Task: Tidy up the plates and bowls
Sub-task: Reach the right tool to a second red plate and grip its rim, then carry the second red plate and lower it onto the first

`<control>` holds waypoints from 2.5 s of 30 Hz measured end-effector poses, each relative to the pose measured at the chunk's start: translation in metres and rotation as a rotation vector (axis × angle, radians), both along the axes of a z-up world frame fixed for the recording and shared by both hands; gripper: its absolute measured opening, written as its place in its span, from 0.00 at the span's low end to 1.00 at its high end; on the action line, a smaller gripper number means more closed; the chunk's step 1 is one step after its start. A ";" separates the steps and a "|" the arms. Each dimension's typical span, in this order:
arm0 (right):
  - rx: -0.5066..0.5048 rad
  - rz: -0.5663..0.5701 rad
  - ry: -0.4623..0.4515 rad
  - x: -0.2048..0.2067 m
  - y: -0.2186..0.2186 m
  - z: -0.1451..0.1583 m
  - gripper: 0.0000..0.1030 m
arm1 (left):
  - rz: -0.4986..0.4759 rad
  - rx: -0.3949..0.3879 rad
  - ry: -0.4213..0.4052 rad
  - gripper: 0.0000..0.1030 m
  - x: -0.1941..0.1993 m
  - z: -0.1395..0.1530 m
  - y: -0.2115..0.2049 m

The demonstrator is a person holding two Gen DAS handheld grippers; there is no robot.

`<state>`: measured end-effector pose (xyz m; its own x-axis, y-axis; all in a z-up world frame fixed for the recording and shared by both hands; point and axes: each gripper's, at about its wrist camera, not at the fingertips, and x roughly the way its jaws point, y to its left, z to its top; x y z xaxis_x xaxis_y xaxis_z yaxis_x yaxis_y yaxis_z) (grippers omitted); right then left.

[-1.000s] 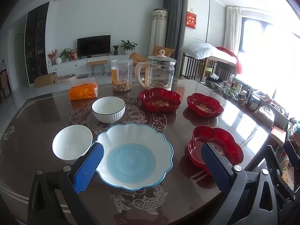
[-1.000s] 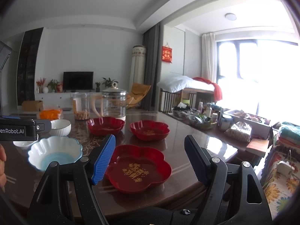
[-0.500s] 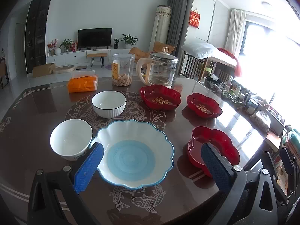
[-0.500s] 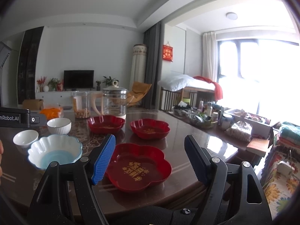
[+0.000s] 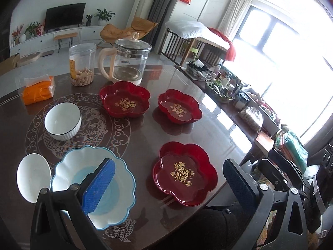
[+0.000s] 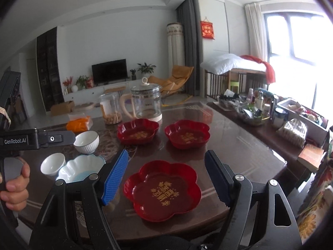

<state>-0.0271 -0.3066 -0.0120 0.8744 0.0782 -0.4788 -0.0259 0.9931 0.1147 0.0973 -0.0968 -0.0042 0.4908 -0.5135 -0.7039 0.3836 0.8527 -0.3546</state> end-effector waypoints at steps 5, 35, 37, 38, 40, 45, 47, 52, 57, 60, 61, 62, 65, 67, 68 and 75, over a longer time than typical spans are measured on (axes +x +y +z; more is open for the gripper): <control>0.207 0.039 0.200 0.050 -0.076 0.003 0.77 | -0.026 0.038 0.108 1.00 0.060 -0.007 -0.044; 0.327 -0.080 0.637 0.326 -0.177 -0.153 0.21 | 0.028 0.231 0.433 0.27 0.269 -0.172 -0.202; 0.308 -0.087 0.646 0.325 -0.175 -0.156 0.12 | 0.023 0.237 0.413 0.15 0.267 -0.172 -0.197; 0.298 -0.086 0.644 0.324 -0.174 -0.155 0.12 | 0.014 0.227 0.412 0.14 0.265 -0.171 -0.194; 0.282 -0.081 0.634 0.315 -0.174 -0.150 0.12 | -0.010 0.209 0.391 0.13 0.258 -0.163 -0.189; 0.251 -0.052 0.551 0.269 -0.169 -0.110 0.14 | -0.101 0.194 0.265 0.13 0.213 -0.116 -0.183; 0.244 -0.057 0.532 0.245 -0.167 -0.090 0.14 | -0.134 0.188 0.227 0.13 0.186 -0.096 -0.177; 0.264 -0.054 0.505 0.175 -0.148 -0.046 0.14 | -0.203 0.185 0.184 0.13 0.115 -0.065 -0.145; 0.270 -0.034 0.538 0.118 -0.112 -0.041 0.15 | -0.234 0.228 0.193 0.14 0.059 -0.073 -0.118; 0.268 -0.029 0.567 0.100 -0.090 -0.060 0.15 | -0.231 0.286 0.177 0.14 0.036 -0.090 -0.107; 0.269 -0.030 0.577 0.096 -0.084 -0.068 0.15 | -0.225 0.301 0.180 0.14 0.033 -0.095 -0.104; 0.272 -0.031 0.589 0.095 -0.079 -0.077 0.15 | -0.219 0.310 0.182 0.14 0.031 -0.101 -0.103; 0.271 -0.045 0.615 0.092 -0.068 -0.097 0.15 | -0.214 0.336 0.179 0.14 0.031 -0.110 -0.099; 0.263 -0.065 0.618 0.090 -0.063 -0.105 0.15 | -0.223 0.363 0.167 0.14 0.028 -0.115 -0.100; 0.270 -0.076 0.619 0.088 -0.062 -0.107 0.15 | -0.228 0.373 0.164 0.14 0.027 -0.117 -0.100; 0.247 -0.108 0.621 0.075 -0.053 -0.111 0.17 | -0.234 0.433 0.141 0.14 0.025 -0.130 -0.103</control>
<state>0.0478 -0.3595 -0.1231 0.4515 0.1776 -0.8744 0.2158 0.9292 0.3002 0.1224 -0.1993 -0.1342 0.2827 -0.2452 -0.9274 0.5559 0.8298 -0.0499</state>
